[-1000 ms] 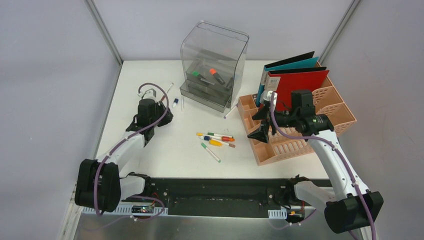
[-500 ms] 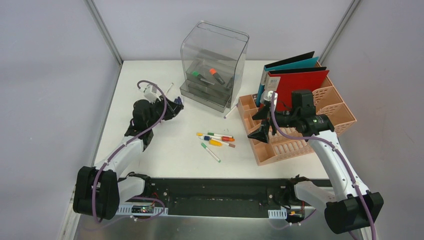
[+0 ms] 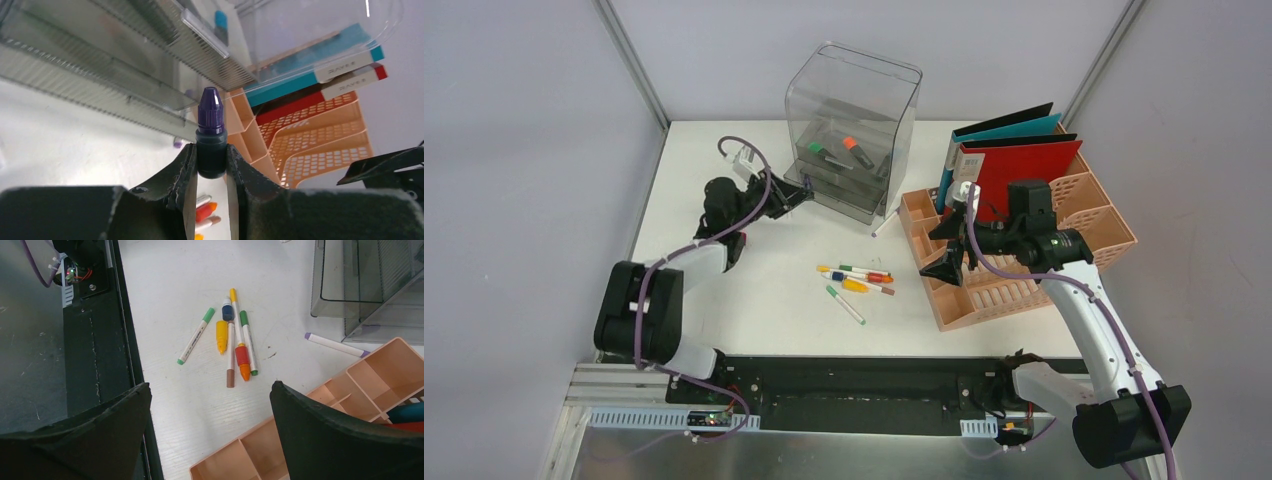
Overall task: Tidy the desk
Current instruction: Place the stationery in the drawer.
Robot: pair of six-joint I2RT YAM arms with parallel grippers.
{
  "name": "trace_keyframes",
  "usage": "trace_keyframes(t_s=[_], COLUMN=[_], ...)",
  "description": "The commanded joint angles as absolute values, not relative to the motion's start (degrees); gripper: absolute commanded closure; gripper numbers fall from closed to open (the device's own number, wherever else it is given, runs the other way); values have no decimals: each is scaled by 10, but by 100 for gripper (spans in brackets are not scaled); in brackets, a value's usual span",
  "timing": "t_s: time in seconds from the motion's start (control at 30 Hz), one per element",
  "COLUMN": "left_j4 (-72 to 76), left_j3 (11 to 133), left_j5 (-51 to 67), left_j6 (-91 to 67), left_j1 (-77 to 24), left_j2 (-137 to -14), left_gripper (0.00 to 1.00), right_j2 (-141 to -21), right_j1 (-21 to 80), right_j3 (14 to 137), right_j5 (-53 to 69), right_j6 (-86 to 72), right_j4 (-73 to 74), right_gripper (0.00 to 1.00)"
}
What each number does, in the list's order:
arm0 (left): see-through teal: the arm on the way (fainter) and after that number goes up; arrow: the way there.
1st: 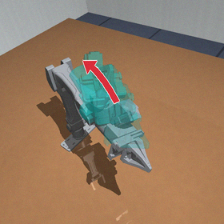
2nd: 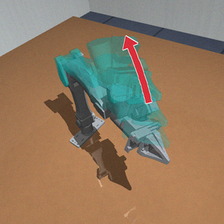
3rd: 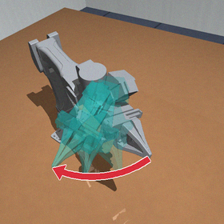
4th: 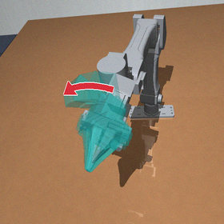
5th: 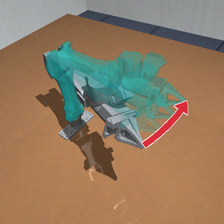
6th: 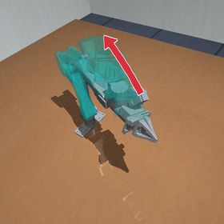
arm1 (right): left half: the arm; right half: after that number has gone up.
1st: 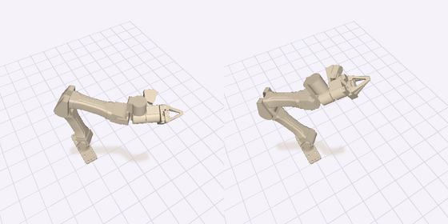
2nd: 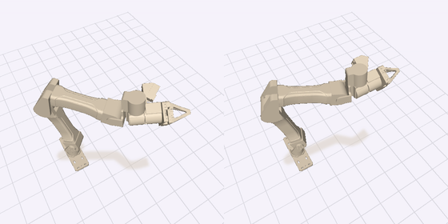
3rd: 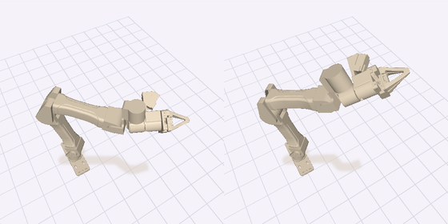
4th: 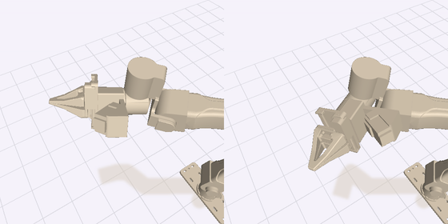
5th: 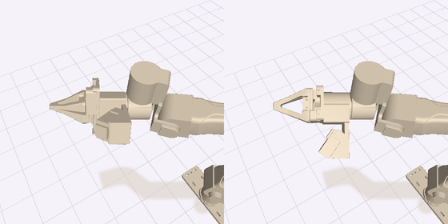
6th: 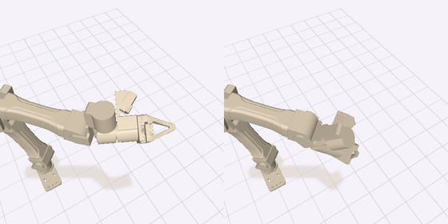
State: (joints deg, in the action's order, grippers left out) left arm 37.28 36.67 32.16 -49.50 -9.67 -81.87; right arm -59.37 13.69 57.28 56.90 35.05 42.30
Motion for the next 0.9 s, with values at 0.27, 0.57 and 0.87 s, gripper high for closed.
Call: trace_keyframes(t_s=[0.27, 0.57, 0.87], left_j4=[445, 154, 159], left_j3=[480, 593, 594], left_j5=[278, 139, 145], left_j6=[-667, -645, -594], left_j1=[-108, -138, -138], left_j2=[-955, -947, -910], left_gripper=[100, 75, 45], right_j2=[-583, -583, -581], right_j1=[131, 129, 127], right_j3=[571, 570, 570], right_j5=[593, 593, 595], right_j6=[361, 360, 360], right_j4=[412, 411, 411], right_gripper=[8, 8, 8])
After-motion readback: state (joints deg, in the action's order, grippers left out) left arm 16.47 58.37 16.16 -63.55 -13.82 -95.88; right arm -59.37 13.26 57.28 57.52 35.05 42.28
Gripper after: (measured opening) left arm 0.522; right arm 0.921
